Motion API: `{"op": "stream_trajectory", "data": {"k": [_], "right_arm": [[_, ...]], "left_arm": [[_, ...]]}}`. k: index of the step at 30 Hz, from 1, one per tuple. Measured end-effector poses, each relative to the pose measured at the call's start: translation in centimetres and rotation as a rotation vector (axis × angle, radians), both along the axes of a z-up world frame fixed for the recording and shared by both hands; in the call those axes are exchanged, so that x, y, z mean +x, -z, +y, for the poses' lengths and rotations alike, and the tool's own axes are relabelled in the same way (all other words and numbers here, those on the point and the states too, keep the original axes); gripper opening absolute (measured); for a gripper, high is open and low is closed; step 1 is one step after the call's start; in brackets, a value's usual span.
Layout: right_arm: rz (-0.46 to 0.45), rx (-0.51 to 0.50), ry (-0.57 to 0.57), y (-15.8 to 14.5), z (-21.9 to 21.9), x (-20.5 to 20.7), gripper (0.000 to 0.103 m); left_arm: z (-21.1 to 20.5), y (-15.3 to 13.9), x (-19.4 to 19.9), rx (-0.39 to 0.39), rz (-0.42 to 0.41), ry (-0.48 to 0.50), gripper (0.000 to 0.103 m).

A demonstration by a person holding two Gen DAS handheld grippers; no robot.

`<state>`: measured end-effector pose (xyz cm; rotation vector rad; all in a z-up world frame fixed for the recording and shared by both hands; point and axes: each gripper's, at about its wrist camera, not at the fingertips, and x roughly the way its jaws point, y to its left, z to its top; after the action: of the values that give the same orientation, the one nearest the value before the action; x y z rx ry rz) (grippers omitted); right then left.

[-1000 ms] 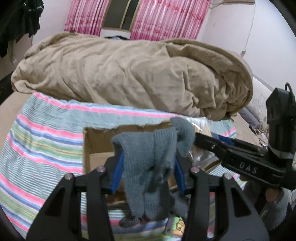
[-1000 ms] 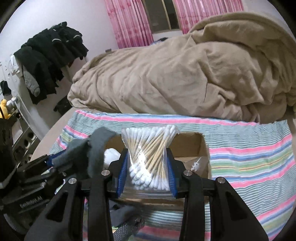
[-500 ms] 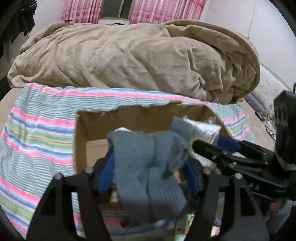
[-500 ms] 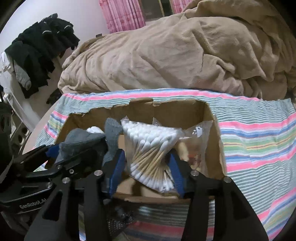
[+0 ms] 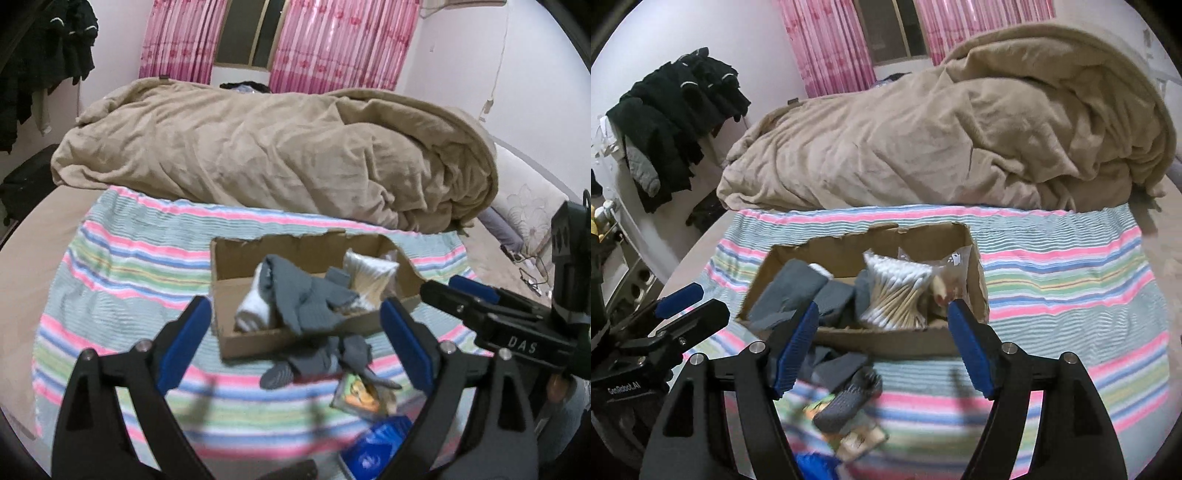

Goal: Organize objects
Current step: 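Carry the gloves and cotton swab bag over the box and open both grippers, then grasp the cartoon tissue pack with the left gripper while the right grasps the blue tissue pack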

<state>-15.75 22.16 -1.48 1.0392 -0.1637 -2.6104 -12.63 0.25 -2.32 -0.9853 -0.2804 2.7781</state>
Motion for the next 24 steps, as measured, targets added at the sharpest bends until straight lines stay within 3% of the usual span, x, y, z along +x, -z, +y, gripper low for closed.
{"op": "stream_trajectory", "data": {"k": [10, 24], "right_arm": [[-0.01, 0.007, -0.028, -0.6, -0.5, 5.8, 0.076], [-0.156, 0.023, -0.053, 5.7, -1.4, 9.3, 0.076]], "left_arm": [[-0.1, -0.4, 5.7, 0.025, -0.004, 0.004, 0.094], [-0.7, 3.9, 9.2, 0.023, -0.098, -0.007, 0.094]]}}
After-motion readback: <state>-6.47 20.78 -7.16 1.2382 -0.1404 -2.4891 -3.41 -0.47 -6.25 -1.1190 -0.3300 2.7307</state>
